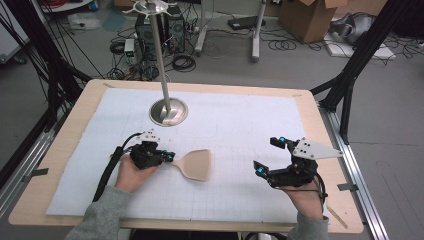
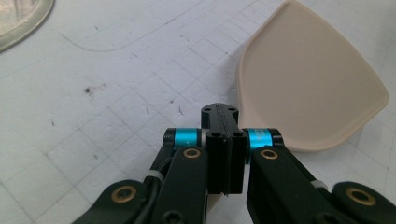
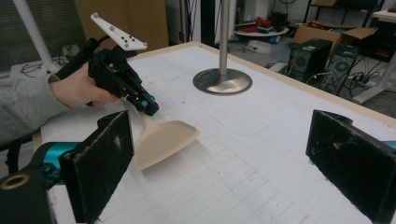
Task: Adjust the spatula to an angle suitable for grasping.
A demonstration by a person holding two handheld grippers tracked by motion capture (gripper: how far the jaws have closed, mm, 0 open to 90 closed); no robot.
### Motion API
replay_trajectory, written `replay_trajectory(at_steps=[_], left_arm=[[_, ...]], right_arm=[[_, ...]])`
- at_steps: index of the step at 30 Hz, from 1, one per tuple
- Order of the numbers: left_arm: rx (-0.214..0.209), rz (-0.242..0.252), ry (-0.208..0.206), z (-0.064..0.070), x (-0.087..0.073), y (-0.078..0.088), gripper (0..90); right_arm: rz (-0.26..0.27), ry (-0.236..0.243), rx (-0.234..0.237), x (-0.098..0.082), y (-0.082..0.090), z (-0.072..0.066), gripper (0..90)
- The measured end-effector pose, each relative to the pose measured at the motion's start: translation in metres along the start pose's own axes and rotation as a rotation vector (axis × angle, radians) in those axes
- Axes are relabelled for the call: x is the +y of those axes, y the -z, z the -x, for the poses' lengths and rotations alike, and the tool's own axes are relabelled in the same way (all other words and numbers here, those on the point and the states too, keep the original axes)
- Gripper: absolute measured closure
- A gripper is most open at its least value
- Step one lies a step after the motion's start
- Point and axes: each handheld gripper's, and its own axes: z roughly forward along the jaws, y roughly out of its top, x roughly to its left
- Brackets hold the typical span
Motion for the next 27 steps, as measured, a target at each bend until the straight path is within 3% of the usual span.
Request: replay_trajectory(at_steps=[12,22,24,27], left_arm=[[-0.032,0.0,-0.013,0.007,-0.008,0.006,89.6],[-0.006,0.005,-0.029,0.009,-0.008,0.005,89.6],[0.025,0.065,-0.025,0.008,-0.007,0.015,89.6],[0.04,0.091,-0.026,0.008,-0.006,0.023,89.6]], right_arm=[[0.0,-0.002,0.0,0.0,0.001,0.0,6.7],[-0.003,-0.001,0.004,0.0,-0.001,0.0,6.7],[-0.001,-0.001,0.004,0.0,-0.001,0.0,6.6],[0.0,-0.001,0.006,0.0,0.0,0.001,6.7]])
